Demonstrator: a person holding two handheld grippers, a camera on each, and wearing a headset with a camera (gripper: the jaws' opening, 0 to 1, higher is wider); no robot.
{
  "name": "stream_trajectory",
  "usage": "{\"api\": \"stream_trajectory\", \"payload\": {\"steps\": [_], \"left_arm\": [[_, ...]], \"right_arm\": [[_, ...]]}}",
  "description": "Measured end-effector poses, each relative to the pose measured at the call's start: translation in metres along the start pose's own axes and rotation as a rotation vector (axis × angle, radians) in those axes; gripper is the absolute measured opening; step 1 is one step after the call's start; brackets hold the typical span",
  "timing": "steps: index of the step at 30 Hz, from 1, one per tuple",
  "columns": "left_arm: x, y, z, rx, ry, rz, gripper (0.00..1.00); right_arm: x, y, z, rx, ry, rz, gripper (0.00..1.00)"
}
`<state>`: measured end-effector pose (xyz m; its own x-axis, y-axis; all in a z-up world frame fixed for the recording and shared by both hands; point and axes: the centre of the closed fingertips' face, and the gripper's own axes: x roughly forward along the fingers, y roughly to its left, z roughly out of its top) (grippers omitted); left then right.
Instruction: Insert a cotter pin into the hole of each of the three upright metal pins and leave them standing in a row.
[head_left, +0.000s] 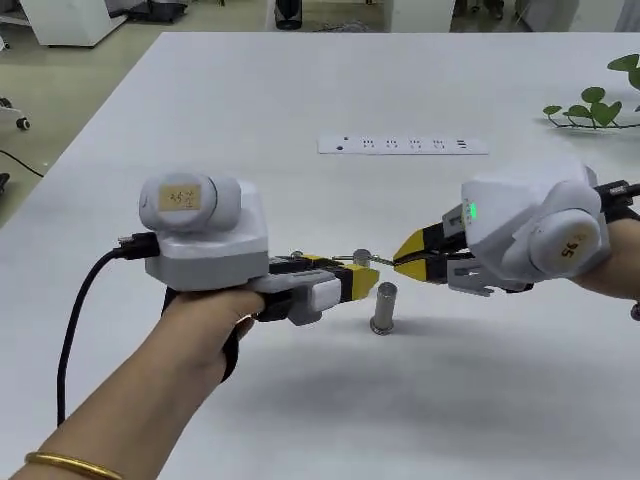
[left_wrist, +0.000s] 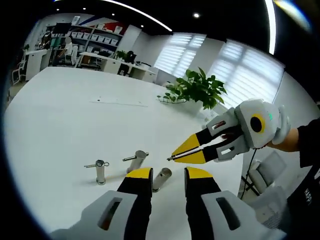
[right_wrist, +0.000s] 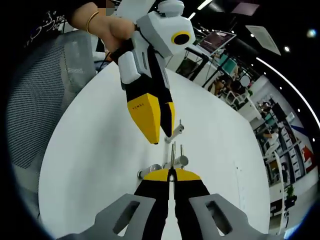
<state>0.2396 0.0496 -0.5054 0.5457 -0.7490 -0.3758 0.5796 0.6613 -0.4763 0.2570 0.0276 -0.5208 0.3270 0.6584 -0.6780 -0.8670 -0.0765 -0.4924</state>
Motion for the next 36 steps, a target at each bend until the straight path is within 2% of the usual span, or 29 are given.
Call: {"api": "stream_trajectory", "payload": {"steps": [8,25,30,36], "left_arm": [[0.005,-0.007,0.003,-0.039,-0.018,-0.027,0.13],[0.005,-0.005,0.005,-0.116,-0.064,-0.044,0.02],[0.005,-0.005,0.006,-0.117,-0.068,-0.042,0.0],[0.006,-0.006,0.008,-0.091,-0.078,-0.043,0.0]], "right_arm": [[-0.001,0.007,0.007,-0.019,-0.013,0.007,0.0],[-0.002,0.012,0.017,-0.017,-0.03,0.011,0.0],[-0.003,0.01,0.018,-0.016,-0.032,0.002,0.0],[-0.005,0.009,0.019,0.0,-0.037,-0.003,0.0]]}}
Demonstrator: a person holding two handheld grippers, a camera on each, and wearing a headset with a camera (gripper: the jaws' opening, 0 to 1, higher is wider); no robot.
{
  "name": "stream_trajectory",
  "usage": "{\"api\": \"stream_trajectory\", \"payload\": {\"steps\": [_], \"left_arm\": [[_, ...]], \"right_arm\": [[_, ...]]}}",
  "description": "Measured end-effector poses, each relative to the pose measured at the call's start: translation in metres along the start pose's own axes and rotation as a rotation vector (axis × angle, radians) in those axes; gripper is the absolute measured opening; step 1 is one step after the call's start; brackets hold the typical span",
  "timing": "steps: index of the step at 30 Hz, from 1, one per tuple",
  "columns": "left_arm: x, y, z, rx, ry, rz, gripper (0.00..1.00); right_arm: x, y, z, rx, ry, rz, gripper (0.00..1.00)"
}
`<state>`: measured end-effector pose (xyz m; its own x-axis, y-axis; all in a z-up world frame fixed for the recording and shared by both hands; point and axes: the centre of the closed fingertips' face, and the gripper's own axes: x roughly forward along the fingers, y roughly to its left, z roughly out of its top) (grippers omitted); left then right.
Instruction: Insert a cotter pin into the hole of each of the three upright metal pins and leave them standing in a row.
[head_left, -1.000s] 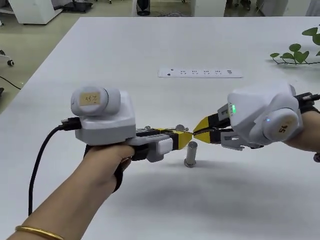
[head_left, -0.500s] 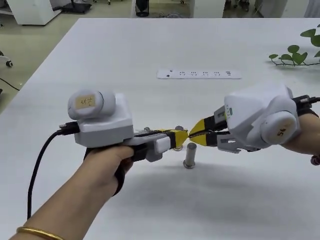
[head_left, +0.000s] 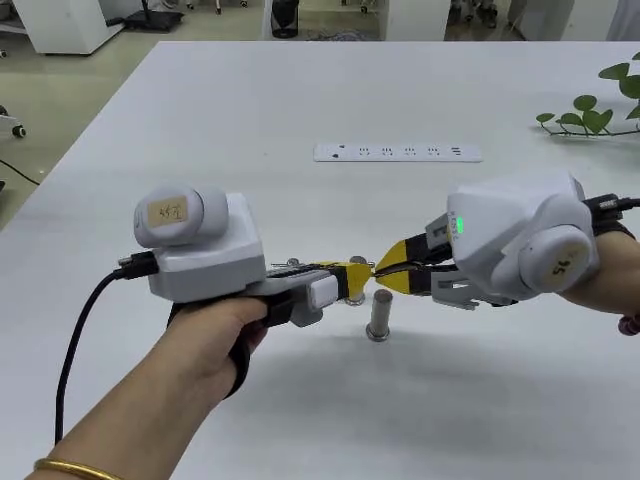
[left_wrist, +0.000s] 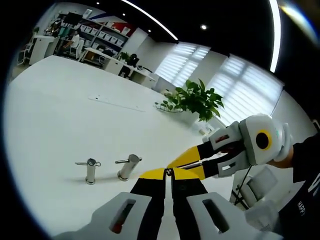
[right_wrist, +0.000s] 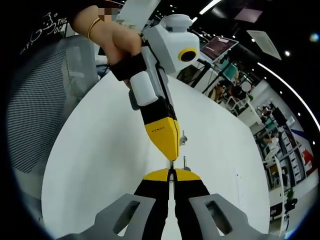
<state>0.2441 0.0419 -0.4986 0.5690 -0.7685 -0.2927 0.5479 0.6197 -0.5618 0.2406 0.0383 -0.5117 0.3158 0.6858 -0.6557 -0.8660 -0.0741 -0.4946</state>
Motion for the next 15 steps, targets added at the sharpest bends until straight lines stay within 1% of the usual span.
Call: {"api": "stream_trajectory", "payload": {"steps": [2,4,6,8,9,10,12,14,15], "left_arm": [[0.0,-0.0014,0.0001,0.025,-0.001,-0.005,0.0],[0.0001,-0.0018,0.0,0.033,-0.001,-0.007,0.0],[0.0004,-0.0027,-0.0007,0.054,0.002,-0.014,0.0],[0.0008,-0.0043,-0.0014,0.09,0.003,-0.021,0.0],[0.0007,-0.0053,-0.0014,0.118,0.004,-0.026,0.0],[0.0006,-0.0057,-0.0016,0.127,0.006,-0.028,0.0],[0.0006,-0.0056,-0.0025,0.128,0.013,-0.031,0.0],[0.0004,-0.0065,-0.0037,0.144,0.017,-0.04,0.0],[-0.0001,-0.0071,-0.0048,0.158,0.021,-0.044,0.0]], "right_arm": [[-0.0006,0.0002,0.0,0.022,-0.005,0.003,0.0],[-0.0013,0.0004,-0.0002,0.038,-0.011,0.006,0.0],[-0.0016,0.0017,-0.0007,0.057,-0.016,0.012,0.0],[-0.0023,0.0024,-0.0015,0.083,-0.019,0.017,0.0],[-0.0027,0.0026,-0.0016,0.09,-0.021,0.017,0.0],[-0.003,0.003,-0.0017,0.1,-0.024,0.019,0.0],[-0.0036,0.0046,-0.0022,0.128,-0.029,0.027,0.0],[-0.0045,0.0064,-0.0027,0.16,-0.036,0.04,0.0],[-0.0049,0.0088,-0.003,0.202,-0.043,0.055,0.0]]}}
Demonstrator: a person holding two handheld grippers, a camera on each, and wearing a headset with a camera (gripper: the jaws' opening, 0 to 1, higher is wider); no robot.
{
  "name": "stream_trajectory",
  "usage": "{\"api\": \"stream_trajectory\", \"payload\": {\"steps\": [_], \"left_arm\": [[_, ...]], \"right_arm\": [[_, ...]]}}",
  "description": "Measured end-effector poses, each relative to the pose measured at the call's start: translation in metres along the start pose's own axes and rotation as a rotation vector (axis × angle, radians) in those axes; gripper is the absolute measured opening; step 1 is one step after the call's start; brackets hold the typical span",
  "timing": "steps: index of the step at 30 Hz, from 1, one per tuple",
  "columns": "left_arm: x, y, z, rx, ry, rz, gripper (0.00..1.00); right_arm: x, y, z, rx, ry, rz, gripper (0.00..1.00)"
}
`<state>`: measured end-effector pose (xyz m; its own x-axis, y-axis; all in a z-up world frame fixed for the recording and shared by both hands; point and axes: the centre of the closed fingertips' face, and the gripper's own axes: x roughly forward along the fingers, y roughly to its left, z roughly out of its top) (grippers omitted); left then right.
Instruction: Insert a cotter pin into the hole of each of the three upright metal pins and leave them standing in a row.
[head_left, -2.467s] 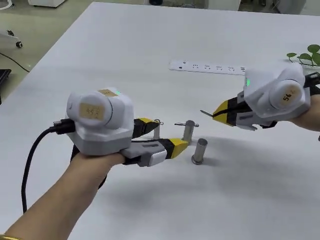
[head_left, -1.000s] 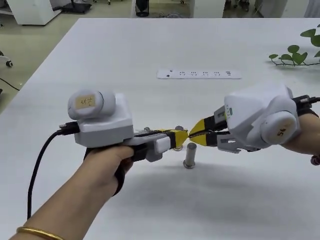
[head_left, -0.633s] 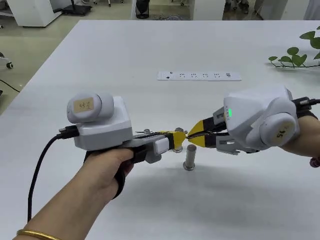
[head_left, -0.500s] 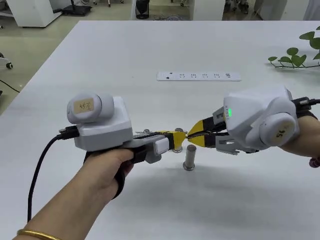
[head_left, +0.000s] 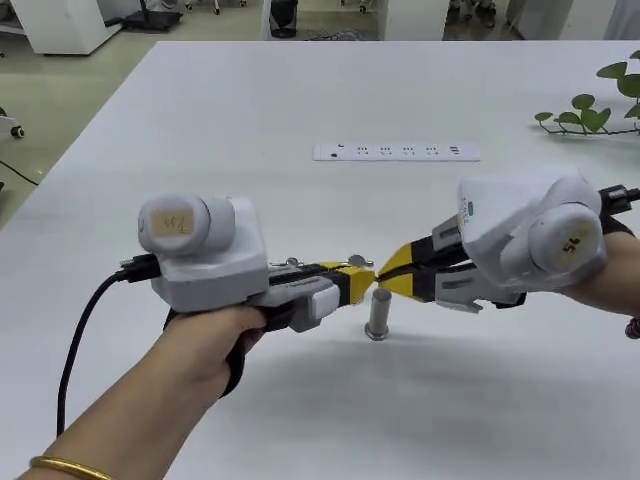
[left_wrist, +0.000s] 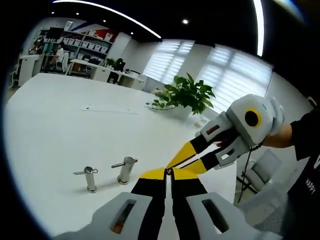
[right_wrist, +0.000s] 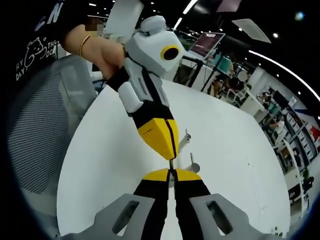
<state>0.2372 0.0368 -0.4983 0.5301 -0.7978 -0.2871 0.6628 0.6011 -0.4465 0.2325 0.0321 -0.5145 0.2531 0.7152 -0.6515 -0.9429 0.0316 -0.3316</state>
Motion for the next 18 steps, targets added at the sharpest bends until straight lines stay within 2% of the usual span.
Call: {"api": "stream_trajectory", "payload": {"steps": [4,6,10,12,18], "left_arm": [[-0.003,0.001,-0.004,0.054,0.017,-0.001,0.0],[-0.006,0.002,-0.005,0.071,0.02,-0.003,0.0],[-0.01,0.004,-0.007,0.084,0.014,-0.008,0.0],[-0.012,0.004,-0.01,0.101,0.021,-0.011,0.0],[-0.019,-0.001,-0.015,0.129,0.012,-0.068,0.0]], "right_arm": [[-0.001,0.002,-0.001,0.105,-0.026,0.017,0.0],[-0.001,-0.004,-0.006,0.146,-0.041,0.013,0.0],[-0.001,0.006,-0.003,0.28,-0.087,0.049,0.02],[-0.001,0.009,-0.003,0.324,-0.098,0.063,0.05],[-0.002,0.021,0.001,0.466,-0.15,0.131,0.09]]}}
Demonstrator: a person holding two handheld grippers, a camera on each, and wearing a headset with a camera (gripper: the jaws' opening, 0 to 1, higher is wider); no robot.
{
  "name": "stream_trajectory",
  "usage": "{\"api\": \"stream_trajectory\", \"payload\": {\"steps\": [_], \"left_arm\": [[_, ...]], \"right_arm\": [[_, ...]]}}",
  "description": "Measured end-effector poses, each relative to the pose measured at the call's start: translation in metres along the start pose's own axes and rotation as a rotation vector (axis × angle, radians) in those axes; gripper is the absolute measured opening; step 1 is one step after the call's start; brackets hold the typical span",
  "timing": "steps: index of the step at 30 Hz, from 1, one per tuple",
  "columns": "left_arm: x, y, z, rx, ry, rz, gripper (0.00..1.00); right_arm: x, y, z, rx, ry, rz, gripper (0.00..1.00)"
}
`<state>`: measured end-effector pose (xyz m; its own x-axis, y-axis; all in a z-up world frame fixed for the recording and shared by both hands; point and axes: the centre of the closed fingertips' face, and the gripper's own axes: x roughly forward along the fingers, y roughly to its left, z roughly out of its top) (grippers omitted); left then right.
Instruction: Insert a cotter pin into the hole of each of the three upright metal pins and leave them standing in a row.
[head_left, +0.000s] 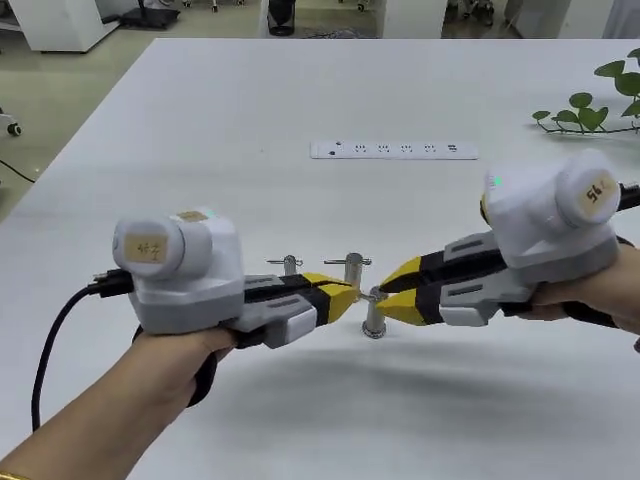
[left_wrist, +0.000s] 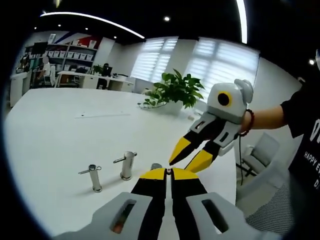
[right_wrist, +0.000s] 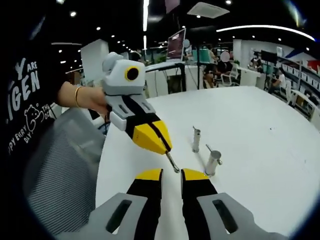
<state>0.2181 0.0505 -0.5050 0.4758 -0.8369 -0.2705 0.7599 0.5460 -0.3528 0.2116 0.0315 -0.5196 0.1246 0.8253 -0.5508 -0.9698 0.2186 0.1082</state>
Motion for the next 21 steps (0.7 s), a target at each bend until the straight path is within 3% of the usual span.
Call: {"api": "stream_trajectory", "payload": {"steps": [9,21], "left_arm": [[-0.01,-0.014,-0.005,0.013,-0.023,-0.087,0.0],[-0.017,-0.028,-0.007,0.021,-0.029,-0.176,0.0]], "right_arm": [[0.001,0.019,-0.003,0.126,-0.027,0.089,0.09],[0.0,0.041,-0.007,0.167,-0.037,0.184,0.09]]}}
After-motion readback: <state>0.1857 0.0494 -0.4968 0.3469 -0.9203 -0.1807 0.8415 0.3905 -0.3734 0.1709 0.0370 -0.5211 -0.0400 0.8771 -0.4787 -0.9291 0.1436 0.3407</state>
